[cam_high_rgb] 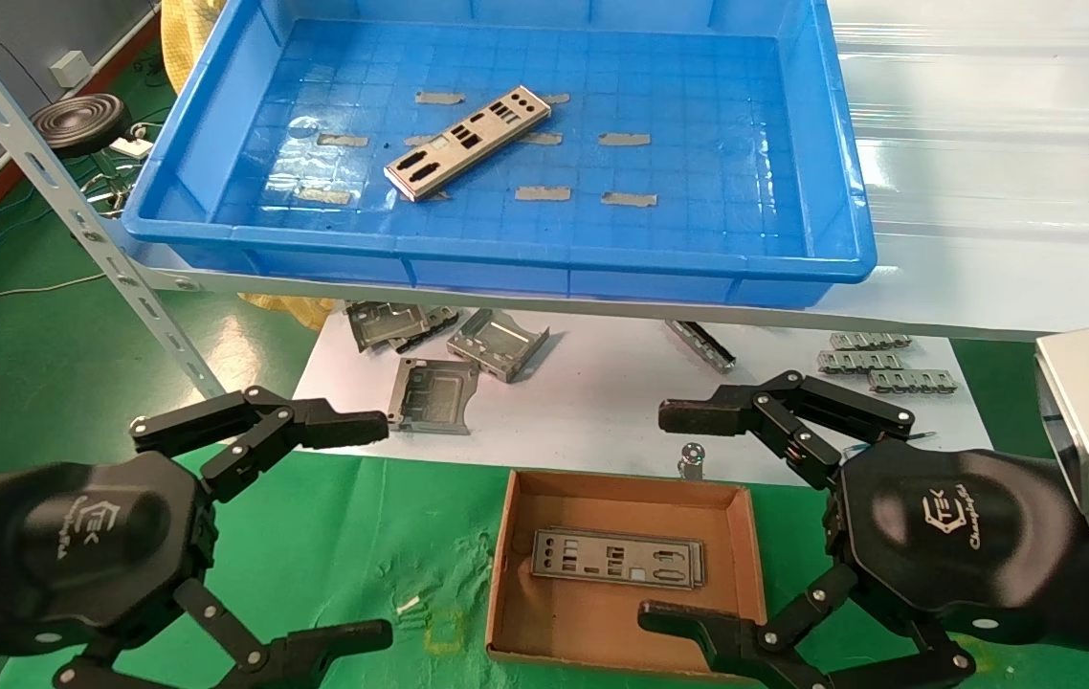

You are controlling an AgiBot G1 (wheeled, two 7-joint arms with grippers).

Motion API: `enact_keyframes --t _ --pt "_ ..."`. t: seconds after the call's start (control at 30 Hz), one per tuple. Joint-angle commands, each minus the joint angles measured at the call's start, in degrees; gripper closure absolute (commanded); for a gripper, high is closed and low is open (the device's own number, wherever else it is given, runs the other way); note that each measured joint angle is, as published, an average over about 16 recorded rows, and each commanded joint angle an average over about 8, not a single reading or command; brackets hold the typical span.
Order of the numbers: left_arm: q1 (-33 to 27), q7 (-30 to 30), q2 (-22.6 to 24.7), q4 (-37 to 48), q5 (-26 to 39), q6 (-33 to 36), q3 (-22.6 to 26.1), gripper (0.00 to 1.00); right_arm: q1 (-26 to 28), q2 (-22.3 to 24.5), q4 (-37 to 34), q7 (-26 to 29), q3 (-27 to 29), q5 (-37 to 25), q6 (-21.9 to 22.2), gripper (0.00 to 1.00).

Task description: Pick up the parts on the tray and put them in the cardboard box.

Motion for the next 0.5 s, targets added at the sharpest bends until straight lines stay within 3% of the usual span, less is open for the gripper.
enact_keyframes --t 0.03,0.5 --pt "0.0 0.0 0.0 0.0 0.0 0.0 0.0 0.0 0.0 0.0 0.0 0.0 0.0 0.0 0.0 0.0" --pt "0.0 0.0 0.0 0.0 0.0 0.0 0.0 0.0 0.0 0.0 0.0 0.0 0.0 0.0 0.0 0.0"
